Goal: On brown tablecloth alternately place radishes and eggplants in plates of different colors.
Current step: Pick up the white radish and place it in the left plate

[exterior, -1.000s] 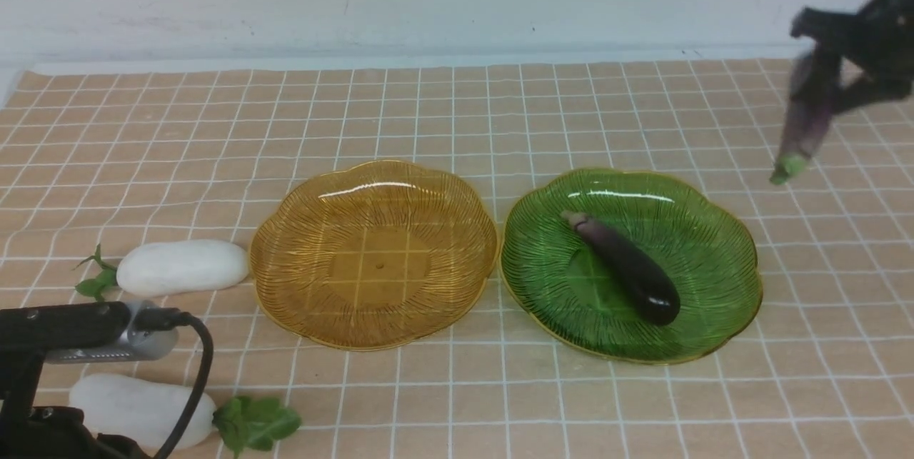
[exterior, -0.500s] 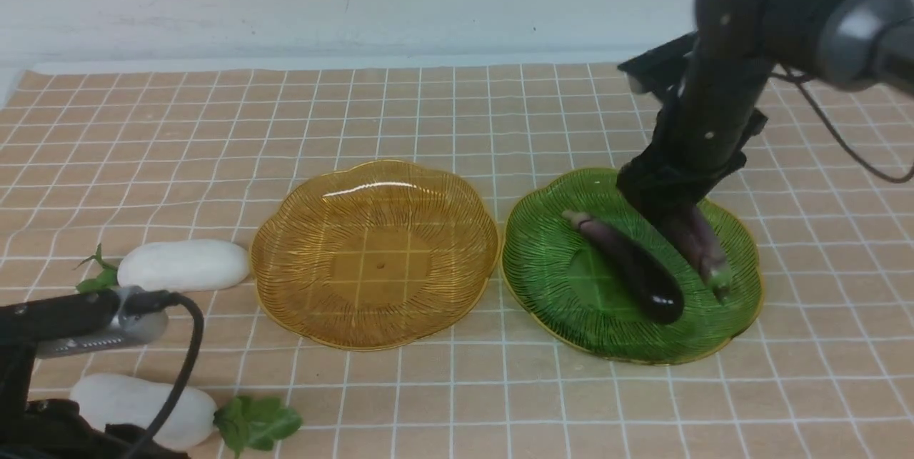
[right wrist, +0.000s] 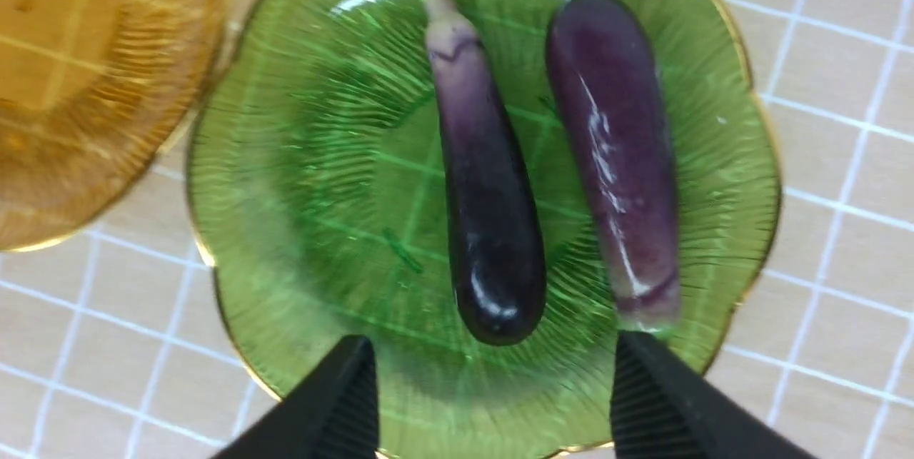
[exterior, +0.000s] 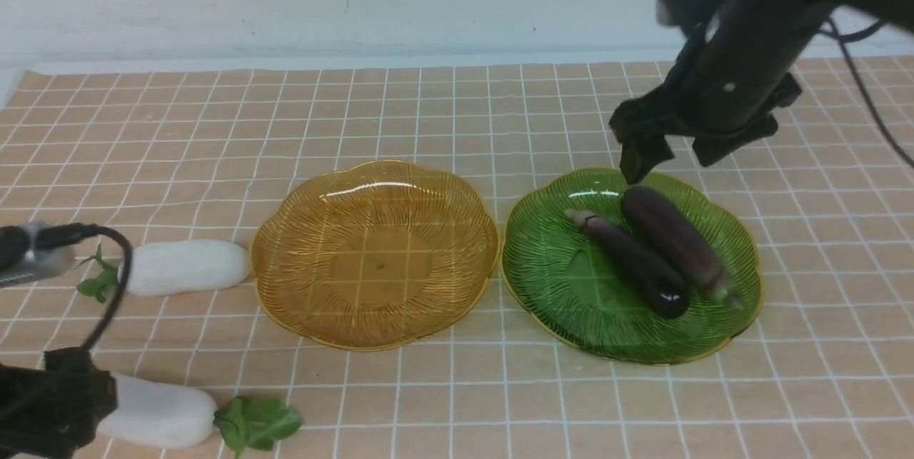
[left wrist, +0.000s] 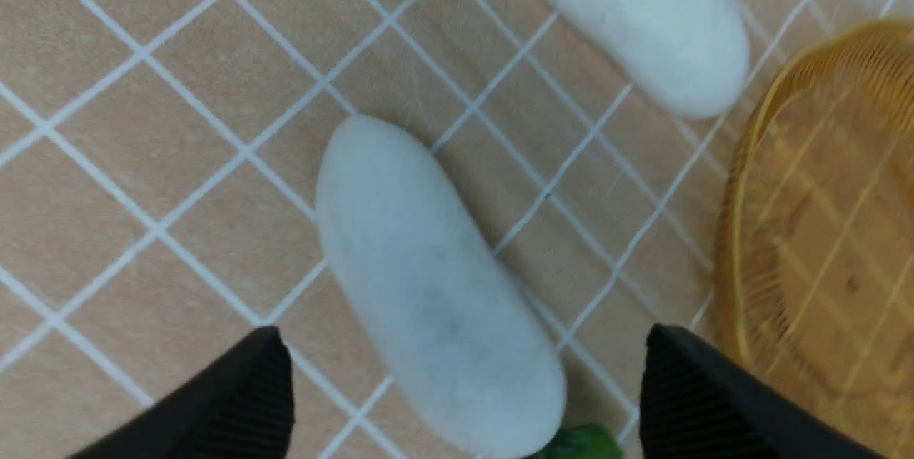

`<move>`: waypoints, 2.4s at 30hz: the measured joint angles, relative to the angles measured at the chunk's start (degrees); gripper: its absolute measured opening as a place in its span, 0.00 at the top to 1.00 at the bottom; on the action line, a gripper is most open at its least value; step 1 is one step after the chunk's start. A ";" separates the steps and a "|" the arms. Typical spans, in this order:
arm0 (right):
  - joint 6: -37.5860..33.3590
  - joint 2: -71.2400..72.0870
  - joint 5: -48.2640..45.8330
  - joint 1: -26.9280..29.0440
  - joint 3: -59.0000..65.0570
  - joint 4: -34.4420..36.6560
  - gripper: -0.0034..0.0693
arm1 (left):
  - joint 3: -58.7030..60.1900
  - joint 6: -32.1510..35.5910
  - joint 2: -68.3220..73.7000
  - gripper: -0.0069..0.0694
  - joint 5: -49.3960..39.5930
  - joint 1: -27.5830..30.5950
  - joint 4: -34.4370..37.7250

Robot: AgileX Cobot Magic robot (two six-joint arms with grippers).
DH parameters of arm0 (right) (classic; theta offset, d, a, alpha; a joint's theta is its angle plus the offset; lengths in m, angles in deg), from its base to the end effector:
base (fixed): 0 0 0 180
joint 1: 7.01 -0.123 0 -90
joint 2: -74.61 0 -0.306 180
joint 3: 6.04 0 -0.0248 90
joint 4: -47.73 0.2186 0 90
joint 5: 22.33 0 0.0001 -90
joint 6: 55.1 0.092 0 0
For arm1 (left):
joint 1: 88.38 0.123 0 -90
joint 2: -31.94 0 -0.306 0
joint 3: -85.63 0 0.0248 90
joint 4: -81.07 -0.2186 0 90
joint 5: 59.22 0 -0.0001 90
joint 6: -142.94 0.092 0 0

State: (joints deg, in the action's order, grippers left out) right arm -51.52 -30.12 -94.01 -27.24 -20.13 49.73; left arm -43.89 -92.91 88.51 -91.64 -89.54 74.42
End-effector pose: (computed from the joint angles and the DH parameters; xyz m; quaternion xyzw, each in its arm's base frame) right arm 0.3034 0.1151 0.3537 -0.1402 0.9780 0.0485 0.1468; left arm 0.1076 0.0035 0.2683 -0.3990 0.8480 -0.1245 0.3259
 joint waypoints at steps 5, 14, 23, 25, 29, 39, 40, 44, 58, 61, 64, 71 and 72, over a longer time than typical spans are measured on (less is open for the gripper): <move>0.00 0.00 0.00 0.00 0.06 -0.97 0.43 | 0.00 -9.28 6.00 0.14 3.21 0.00 -1.37; 0.00 0.00 0.00 0.00 0.06 0.39 0.43 | 0.00 -11.94 20.59 0.14 11.75 0.00 -2.08; 0.00 0.00 0.00 0.00 0.06 0.62 0.43 | -0.06 -13.65 30.48 0.14 17.84 0.00 -2.36; 0.00 0.00 0.00 0.00 0.06 0.62 0.43 | -0.11 -13.65 31.89 0.14 18.14 0.00 -2.36; 0.00 0.00 0.00 0.00 0.06 0.62 0.43 | -0.25 -11.37 33.37 0.19 18.60 0.00 -2.54; -0.05 0.00 0.00 0.00 0.06 0.74 0.43 | -9.78 12.44 24.54 0.42 6.64 -2.14 4.40; -0.13 0.00 0.00 0.00 0.06 0.85 0.44 | -14.97 18.22 24.69 0.42 1.81 -3.12 7.18; -2.43 2.15 0.25 0.00 2.14 2.97 0.55 | -31.11 36.04 29.53 0.43 -10.62 -5.61 16.52; -4.57 28.55 -0.26 0.00 26.46 2.22 0.97 | -68.58 59.10 67.54 0.27 -19.61 -17.51 27.12; -4.57 28.67 -0.21 0.00 26.94 1.00 0.97 | -70.86 60.53 69.70 0.15 -21.20 -18.19 27.16; -4.57 28.67 -0.21 0.00 26.94 0.49 0.97 | -74.13 58.40 69.69 0.14 -25.15 -17.28 25.36; -4.86 28.71 -0.21 0.00 26.94 -0.73 0.97 | -81.65 60.47 63.73 0.84 -37.04 -11.95 11.12; -4.91 28.71 -0.21 0.00 26.94 -0.73 0.97 | -80.73 61.22 62.01 0.88 -37.46 -10.78 8.47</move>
State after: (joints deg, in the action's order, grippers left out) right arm -56.43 -1.41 -94.22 -27.24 6.81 49.00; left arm -124.62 -31.69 150.52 -129.10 -100.32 82.89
